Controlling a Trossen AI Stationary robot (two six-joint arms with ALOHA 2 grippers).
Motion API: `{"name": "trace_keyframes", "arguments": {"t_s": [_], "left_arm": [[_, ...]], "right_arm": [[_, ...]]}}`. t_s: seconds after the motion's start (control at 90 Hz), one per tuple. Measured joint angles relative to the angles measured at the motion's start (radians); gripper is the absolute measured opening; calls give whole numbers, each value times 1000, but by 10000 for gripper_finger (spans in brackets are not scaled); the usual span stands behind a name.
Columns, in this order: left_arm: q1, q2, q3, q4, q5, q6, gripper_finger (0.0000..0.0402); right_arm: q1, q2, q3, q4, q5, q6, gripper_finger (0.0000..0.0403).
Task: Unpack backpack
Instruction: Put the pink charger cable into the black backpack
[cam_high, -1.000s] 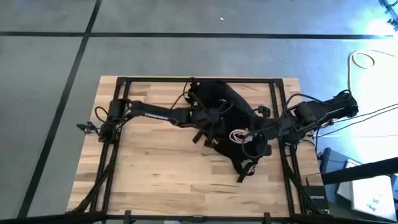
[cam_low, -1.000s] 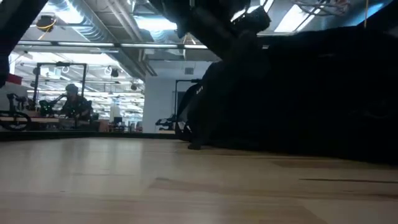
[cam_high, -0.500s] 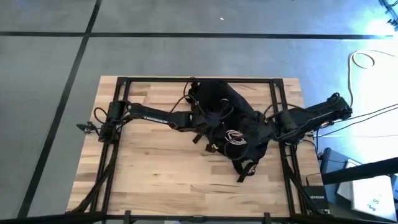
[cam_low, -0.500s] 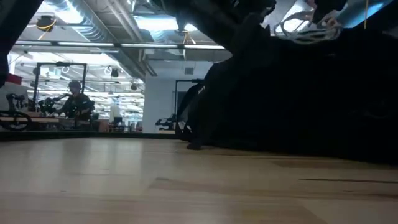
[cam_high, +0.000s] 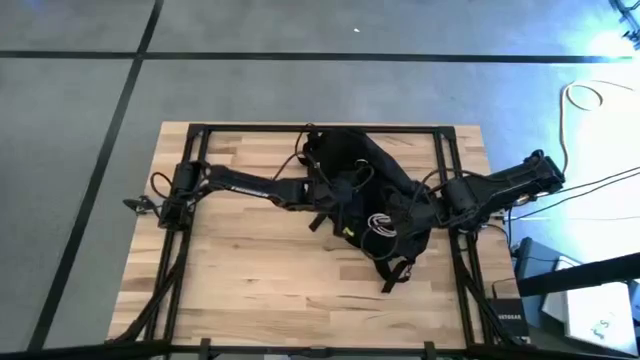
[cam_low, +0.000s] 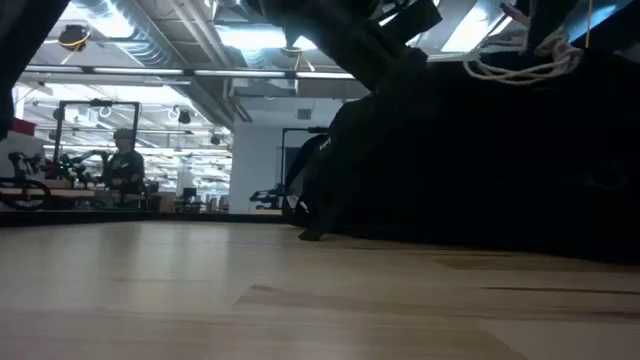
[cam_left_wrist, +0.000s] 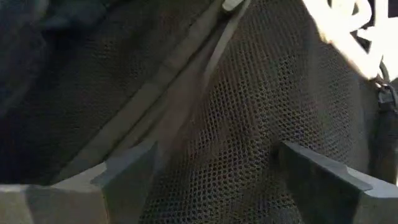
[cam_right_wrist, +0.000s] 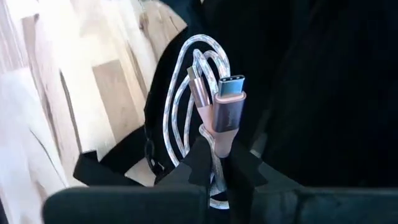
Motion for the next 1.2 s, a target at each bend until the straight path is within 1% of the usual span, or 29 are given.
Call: {"name": "trace_keyframes", "arguments": {"t_s": [0.1, 0.167, 0.311, 0.478, 0.6, 0.844, 1.044, 1.133, 1.2], "left_arm": [[16, 4, 0, -40, 83, -11, 315], [21, 5, 0, -58, 106, -34, 315], [20, 5, 0, -92, 112, -62, 315], [15, 5, 0, -101, 154, -108, 315], [3, 5, 0, -102, 190, -134, 315], [-28, 5, 0, -134, 193, -165, 315], [-50, 5, 0, -207, 193, -154, 315], [-57, 5, 0, -227, 193, -137, 315], [-61, 5, 0, -227, 193, -136, 315]], "right_arm": [[0, 0, 2, -59, 0, 28, 6], [0, 0, 7, -88, 1, 45, 6], [0, -1, 36, -81, 25, 49, 6], [0, -2, 63, -25, 107, 49, 6], [-9, 0, 56, 22, 136, 49, 6], [-60, 0, 27, 58, 210, 96, 5], [-94, 0, -19, 76, 223, 139, 5], [-103, 6, -48, 103, 169, 168, 5], [-107, 27, -53, 114, 149, 174, 5]]}}
